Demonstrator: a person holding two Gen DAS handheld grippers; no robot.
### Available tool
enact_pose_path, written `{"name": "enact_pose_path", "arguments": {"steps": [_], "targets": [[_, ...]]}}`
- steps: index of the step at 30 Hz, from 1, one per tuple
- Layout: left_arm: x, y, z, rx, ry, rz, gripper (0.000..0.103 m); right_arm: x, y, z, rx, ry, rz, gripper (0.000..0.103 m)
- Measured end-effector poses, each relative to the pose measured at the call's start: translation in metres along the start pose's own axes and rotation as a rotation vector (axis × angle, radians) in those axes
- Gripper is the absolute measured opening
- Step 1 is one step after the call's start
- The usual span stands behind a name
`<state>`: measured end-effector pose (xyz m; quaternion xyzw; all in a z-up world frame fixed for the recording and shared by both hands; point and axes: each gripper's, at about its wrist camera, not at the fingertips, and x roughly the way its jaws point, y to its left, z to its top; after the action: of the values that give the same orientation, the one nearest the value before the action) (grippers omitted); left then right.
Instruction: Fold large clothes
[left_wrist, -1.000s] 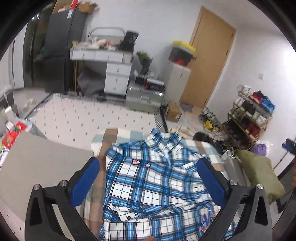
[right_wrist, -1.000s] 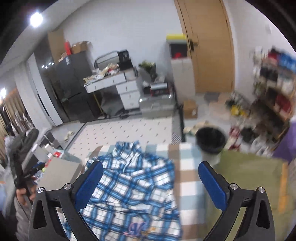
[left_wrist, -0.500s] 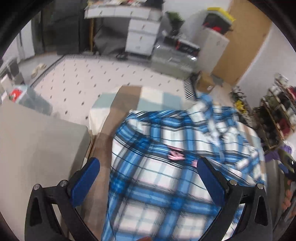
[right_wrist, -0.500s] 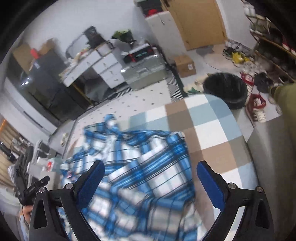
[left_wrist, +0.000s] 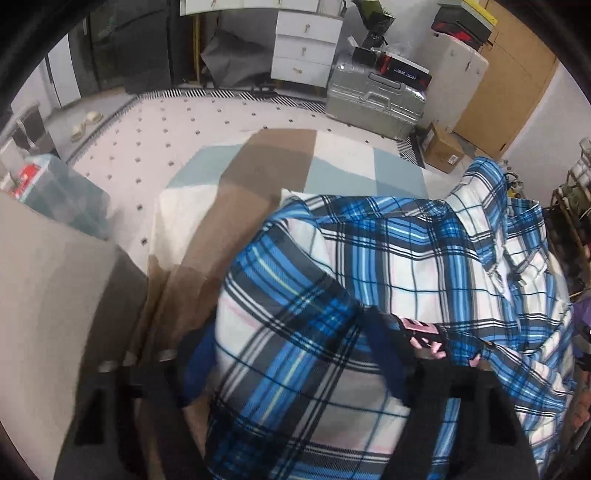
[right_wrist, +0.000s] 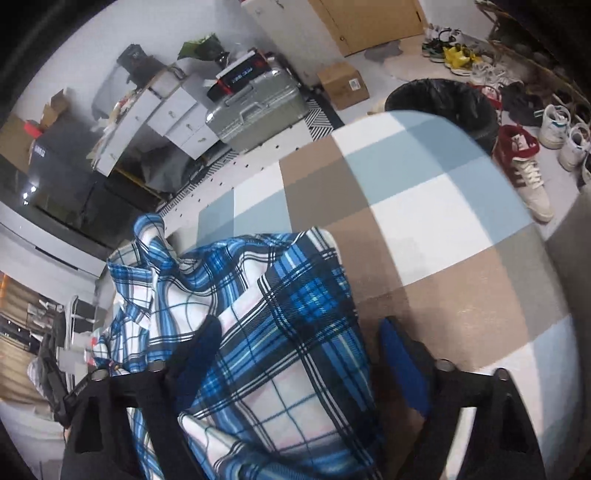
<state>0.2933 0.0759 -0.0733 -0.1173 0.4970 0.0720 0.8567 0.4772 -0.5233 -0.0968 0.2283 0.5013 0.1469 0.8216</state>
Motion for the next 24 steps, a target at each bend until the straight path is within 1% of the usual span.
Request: {"name": "enact_pose_path", "arguments": {"steps": [1,2,3,4,6,8,10,11,14,15,17,20,22,23,24], "targets": [[0.001,0.001,0.0,0.004,-0.006,0.009,0.027,0.0,0.004,-0.001,-0.024,-0.022,-0.016,0.068],[0.0,0.002,-0.001,0.004,-0.009,0.011,0.018,0.004,0.009,-0.001,-0.05,-0.015,-0.027,0.058],[-0.002,0.005,-0.002,-0.002,-0.012,-0.003,0.009,0.008,0.013,-0.001,-0.077,-0.014,-0.056,0.035],[-0.005,0.006,-0.004,-0.008,-0.027,-0.012,0.005,0.009,0.017,-0.002,-0.107,-0.03,-0.089,0.005],[-0.011,0.009,-0.007,-0.001,-0.054,-0.013,0.004,0.008,0.021,-0.005,-0.145,-0.052,-0.104,0.003],[-0.018,0.011,-0.009,-0.003,-0.082,-0.018,0.004,-0.001,0.02,-0.007,-0.157,-0.094,-0.079,0.003],[-0.029,0.016,-0.011,-0.022,-0.109,-0.044,0.004,-0.013,0.017,-0.008,-0.147,-0.131,-0.025,0.003],[-0.033,0.018,-0.011,-0.028,-0.119,-0.053,0.004,-0.022,0.014,-0.008,-0.137,-0.154,0.017,0.003],[-0.044,0.02,-0.01,-0.032,-0.153,-0.078,0.004,-0.042,0.01,-0.007,-0.115,-0.188,0.09,0.003],[-0.05,0.021,-0.012,-0.031,-0.164,-0.084,0.004,-0.047,0.011,-0.009,-0.117,-0.2,0.104,0.003],[-0.049,0.022,-0.007,-0.029,-0.173,-0.093,0.004,-0.053,0.013,-0.009,-0.122,-0.207,0.112,0.003],[-0.048,0.021,-0.002,-0.031,-0.155,-0.1,0.003,-0.053,0.013,-0.008,-0.112,-0.197,0.109,0.003],[-0.036,0.022,0.005,-0.037,-0.117,-0.099,0.004,-0.046,0.011,-0.002,-0.091,-0.17,0.094,0.003],[-0.031,0.023,0.007,-0.045,-0.099,-0.1,0.005,-0.041,0.01,-0.002,-0.077,-0.153,0.083,0.003],[-0.025,0.025,0.008,-0.05,-0.076,-0.088,0.01,-0.035,0.008,0.0,-0.066,-0.128,0.059,0.004]]}}
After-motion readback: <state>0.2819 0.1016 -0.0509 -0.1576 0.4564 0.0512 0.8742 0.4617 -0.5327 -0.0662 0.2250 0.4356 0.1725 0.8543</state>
